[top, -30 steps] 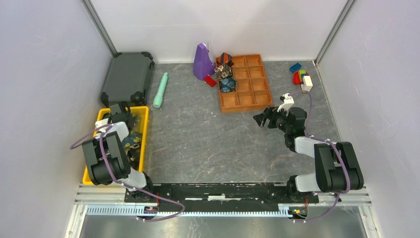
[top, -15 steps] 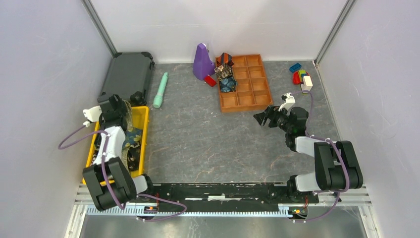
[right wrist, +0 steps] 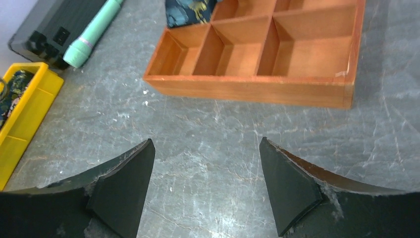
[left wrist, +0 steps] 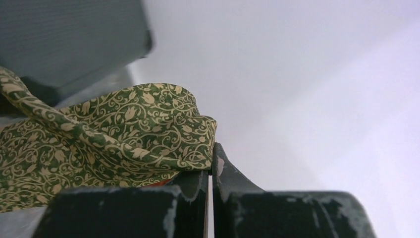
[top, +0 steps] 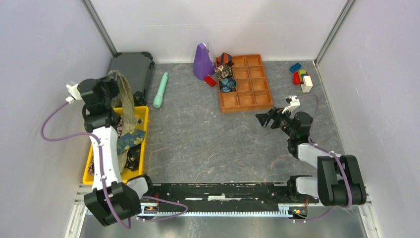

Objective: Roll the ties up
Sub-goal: Pick up the tie from the bin, then place the tie at the center of the board.

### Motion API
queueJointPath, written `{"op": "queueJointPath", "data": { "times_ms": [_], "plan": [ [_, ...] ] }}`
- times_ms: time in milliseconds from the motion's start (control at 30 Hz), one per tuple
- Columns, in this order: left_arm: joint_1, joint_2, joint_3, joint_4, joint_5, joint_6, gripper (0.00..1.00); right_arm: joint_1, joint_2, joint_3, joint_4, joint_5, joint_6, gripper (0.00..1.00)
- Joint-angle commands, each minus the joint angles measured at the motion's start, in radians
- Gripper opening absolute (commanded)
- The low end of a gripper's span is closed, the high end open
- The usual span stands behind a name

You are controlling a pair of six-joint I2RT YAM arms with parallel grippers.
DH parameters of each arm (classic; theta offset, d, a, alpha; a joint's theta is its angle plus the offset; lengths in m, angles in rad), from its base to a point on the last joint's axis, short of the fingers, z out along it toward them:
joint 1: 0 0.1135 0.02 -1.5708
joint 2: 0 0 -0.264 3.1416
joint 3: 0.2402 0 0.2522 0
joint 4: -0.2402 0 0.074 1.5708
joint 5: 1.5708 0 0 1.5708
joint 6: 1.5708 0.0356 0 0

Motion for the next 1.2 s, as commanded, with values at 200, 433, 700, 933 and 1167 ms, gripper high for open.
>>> {"op": "queueJointPath", "data": {
  "times_ms": [200, 433, 700, 933, 1167],
  "plan": [
    [-0.103, -0.01, 0.299, 0.052, 0.151, 0.022, 0.02, -0.002, -0.342, 0.136, -0.255, 0.11, -0.018, 0.87],
    [-0.327, 0.088, 0.515, 0.03, 0.055, 0.081, 0.02, -0.002, -0.458, 0.356, -0.513, 0.15, -0.105, 0.89],
    [-0.657, 0.206, 0.666, 0.047, -0.038, 0.136, 0.02, -0.003, -0.557, 0.485, -0.729, 0.227, -0.161, 0.9],
    [-0.877, 0.391, 0.887, 0.046, -0.045, 0.141, 0.02, -0.003, -0.612, 0.555, -0.858, 0.341, -0.217, 0.91],
    [-1.011, 0.365, 0.871, 0.026, -0.113, 0.229, 0.02, -0.003, -0.65, 0.661, -1.011, 0.493, -0.278, 0.93]
  ]
}}
